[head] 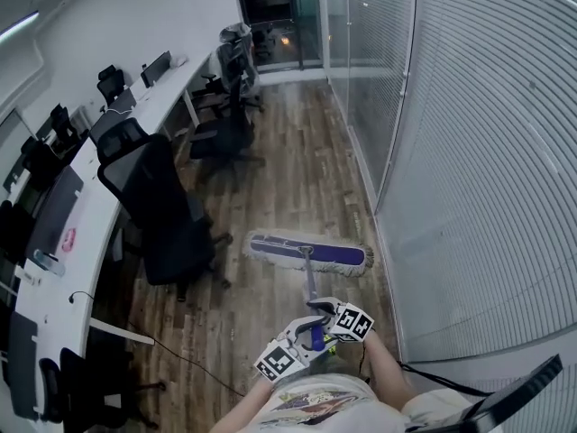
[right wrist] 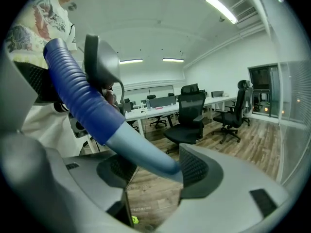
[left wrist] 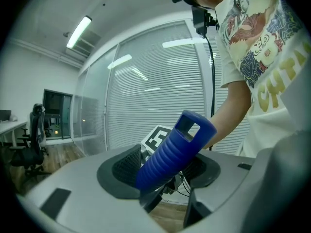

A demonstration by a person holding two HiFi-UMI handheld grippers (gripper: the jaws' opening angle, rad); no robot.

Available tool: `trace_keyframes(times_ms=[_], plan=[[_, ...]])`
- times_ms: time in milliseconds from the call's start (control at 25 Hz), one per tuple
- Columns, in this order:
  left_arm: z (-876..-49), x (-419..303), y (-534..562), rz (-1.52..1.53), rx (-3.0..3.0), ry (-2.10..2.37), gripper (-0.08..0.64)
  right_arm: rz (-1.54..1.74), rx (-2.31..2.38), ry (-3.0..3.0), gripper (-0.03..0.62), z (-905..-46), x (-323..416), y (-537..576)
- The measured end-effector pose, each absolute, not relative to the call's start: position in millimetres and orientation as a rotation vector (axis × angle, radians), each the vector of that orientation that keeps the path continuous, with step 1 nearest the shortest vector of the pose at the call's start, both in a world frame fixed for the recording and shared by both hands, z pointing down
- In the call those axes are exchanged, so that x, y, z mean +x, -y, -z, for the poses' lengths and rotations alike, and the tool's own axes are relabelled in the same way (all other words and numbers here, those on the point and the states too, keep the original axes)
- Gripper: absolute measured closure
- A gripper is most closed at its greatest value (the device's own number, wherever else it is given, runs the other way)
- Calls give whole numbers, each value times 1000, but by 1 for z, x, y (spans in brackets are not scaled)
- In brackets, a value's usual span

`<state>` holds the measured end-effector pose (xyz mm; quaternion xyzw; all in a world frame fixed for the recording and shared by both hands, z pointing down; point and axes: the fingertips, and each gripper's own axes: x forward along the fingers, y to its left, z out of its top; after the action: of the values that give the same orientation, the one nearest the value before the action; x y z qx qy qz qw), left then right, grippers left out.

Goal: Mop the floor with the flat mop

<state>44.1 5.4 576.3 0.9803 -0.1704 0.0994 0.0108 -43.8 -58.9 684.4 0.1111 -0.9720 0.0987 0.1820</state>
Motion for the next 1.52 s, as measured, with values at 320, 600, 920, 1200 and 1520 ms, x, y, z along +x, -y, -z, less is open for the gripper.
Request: trace_keyframes(times_ms=[320,600,920,1200,1520], plan=[[-581,39,-125,-301,3082,473,322,-294,376,2735,354,-692,-49,-57],[-556,46,-176,-267,3070,473,322,-368,435,2785,354,-663,-42,-110],[-540,63,-231,-261,3033,516,322,-377,376,2772,354,-649,-26,-171],[-520,111,-280,-297,3026,520,322,-451,403,2856,354,-626,19,-222],[-541,148,-337,-351,3021,517,322,-424,383,2875,354,-644,54,-277]])
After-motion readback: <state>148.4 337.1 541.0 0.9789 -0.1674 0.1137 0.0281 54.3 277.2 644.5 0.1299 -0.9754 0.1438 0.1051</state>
